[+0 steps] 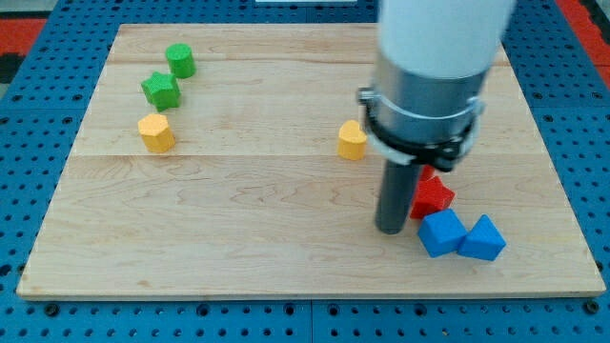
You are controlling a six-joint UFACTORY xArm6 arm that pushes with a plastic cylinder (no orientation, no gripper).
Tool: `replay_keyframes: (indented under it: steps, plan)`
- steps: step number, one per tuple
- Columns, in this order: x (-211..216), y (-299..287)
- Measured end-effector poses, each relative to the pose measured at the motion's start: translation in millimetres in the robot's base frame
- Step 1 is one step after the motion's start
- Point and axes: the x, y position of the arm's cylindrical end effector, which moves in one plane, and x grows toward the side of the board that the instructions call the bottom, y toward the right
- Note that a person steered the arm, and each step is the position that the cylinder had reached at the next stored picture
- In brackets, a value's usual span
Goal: Place the red circle and red star from in the vertical line
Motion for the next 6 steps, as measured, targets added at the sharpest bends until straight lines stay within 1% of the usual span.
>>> replay_keyframes:
  steps: [1, 3, 4, 6]
  plan:
    - [-24.8, 5.7]
    - [-35.3, 14.6]
    - [-62.7, 24.3]
    - [-79.2, 34.0]
